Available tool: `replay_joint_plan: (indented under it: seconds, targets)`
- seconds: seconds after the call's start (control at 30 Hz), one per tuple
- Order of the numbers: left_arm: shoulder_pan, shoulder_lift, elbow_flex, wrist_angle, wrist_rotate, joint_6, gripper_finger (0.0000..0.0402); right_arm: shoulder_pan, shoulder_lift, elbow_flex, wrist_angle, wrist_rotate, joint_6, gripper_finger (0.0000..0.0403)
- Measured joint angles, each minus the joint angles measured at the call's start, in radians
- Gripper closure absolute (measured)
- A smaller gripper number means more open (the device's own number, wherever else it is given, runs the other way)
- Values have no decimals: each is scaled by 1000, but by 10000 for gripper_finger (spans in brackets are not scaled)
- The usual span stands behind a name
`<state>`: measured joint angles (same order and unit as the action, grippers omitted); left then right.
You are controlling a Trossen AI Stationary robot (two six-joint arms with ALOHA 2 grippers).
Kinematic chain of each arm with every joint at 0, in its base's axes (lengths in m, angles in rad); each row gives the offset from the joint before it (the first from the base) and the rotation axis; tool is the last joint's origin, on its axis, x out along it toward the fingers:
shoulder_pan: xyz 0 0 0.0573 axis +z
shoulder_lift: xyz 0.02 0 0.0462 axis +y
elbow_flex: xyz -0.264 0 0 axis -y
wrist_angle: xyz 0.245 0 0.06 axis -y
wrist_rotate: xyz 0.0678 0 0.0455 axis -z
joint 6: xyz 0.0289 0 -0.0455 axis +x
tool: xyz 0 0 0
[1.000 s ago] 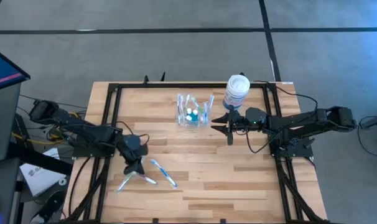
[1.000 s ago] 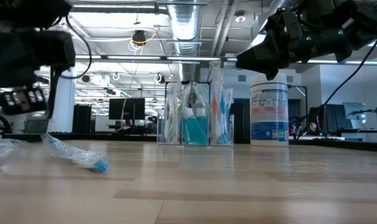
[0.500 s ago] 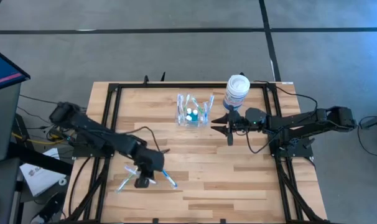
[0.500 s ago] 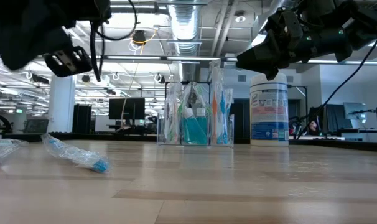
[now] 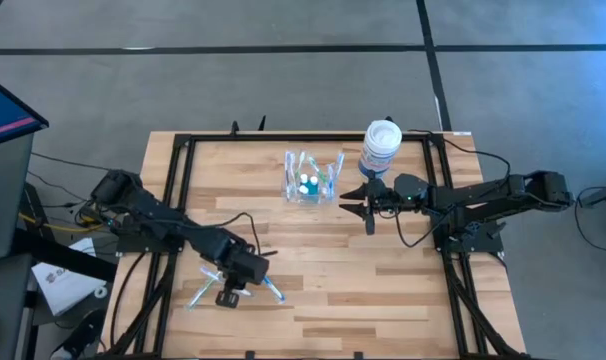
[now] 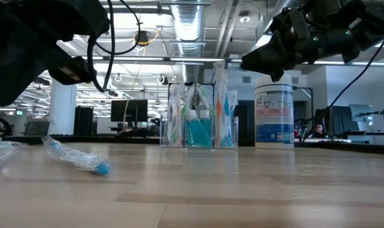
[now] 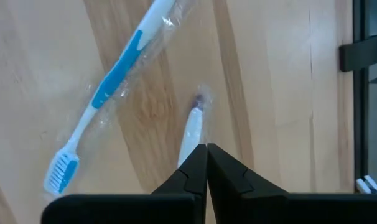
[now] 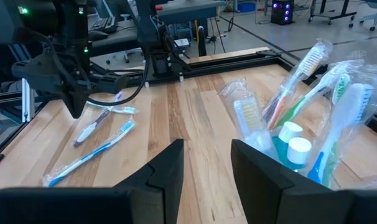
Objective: Pick & Place toothbrushing station
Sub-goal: Put the purple toothbrush into the transparent organizer
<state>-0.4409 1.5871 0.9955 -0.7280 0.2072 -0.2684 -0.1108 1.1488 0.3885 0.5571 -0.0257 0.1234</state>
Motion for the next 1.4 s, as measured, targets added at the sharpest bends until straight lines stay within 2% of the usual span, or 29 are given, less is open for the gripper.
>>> replay_joint_plan:
  seconds: [0.13, 0.37, 0.67, 0.97, 1.2, 1.4]
  targets:
    - [-23, 0, 0, 0, -48, -24, 382, 0, 0, 0, 0, 0, 0, 278]
    - [-55, 0, -21, 4, -96, -27, 322, 0, 0, 0, 0, 0, 0, 278]
    - [-69, 0, -83, 59, -103, -27, 271, 0, 0, 0, 0, 0, 0, 278]
    - [-84, 0, -90, 66, -103, -49, 262, 0, 0, 0, -4, 0, 0, 278]
    - [-114, 0, -90, 68, -155, -52, 263, 0, -1, 0, -4, 0, 0, 278]
    - [-116, 0, -90, 68, -162, -69, 264, 0, -1, 0, -4, 0, 0, 278]
